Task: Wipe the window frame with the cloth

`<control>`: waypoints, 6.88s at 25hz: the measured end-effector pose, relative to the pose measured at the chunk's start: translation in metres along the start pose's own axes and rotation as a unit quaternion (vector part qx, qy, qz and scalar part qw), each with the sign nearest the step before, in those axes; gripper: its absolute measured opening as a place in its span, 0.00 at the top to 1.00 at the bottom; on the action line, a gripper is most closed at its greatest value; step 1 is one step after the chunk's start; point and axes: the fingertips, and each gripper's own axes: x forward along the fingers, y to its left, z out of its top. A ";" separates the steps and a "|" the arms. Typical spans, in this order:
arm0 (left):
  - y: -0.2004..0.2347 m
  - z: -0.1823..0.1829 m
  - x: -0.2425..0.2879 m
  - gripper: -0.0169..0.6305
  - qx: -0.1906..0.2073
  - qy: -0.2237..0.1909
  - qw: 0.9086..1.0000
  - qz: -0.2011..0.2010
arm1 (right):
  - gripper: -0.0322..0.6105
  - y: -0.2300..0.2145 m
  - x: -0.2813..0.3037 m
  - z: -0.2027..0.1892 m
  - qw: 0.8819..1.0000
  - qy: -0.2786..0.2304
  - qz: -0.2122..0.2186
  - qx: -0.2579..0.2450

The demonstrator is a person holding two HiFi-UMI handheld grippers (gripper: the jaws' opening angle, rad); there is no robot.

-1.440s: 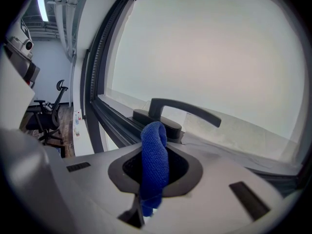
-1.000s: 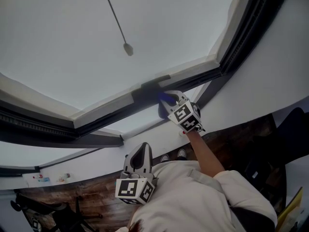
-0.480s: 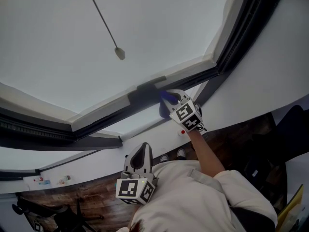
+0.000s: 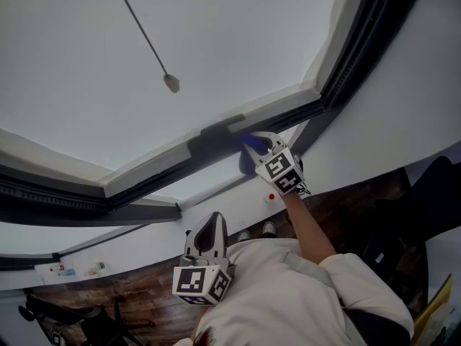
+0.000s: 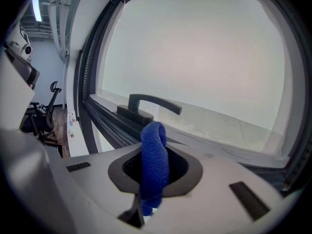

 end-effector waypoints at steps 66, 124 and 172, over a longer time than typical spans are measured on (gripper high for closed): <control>-0.059 -0.014 0.044 0.96 -0.010 -0.002 1.000 -0.004 | 0.88 -0.116 -0.049 -0.045 0.997 -0.009 -0.062 0.044; -0.058 -0.015 0.045 0.97 -0.022 -0.021 0.999 0.022 | 0.88 -0.198 -0.084 -0.080 0.984 0.010 -0.157 0.078; 0.054 0.008 -0.028 0.97 -0.028 -0.010 0.999 0.032 | 0.88 0.042 -0.004 0.032 0.998 -0.040 -0.004 0.039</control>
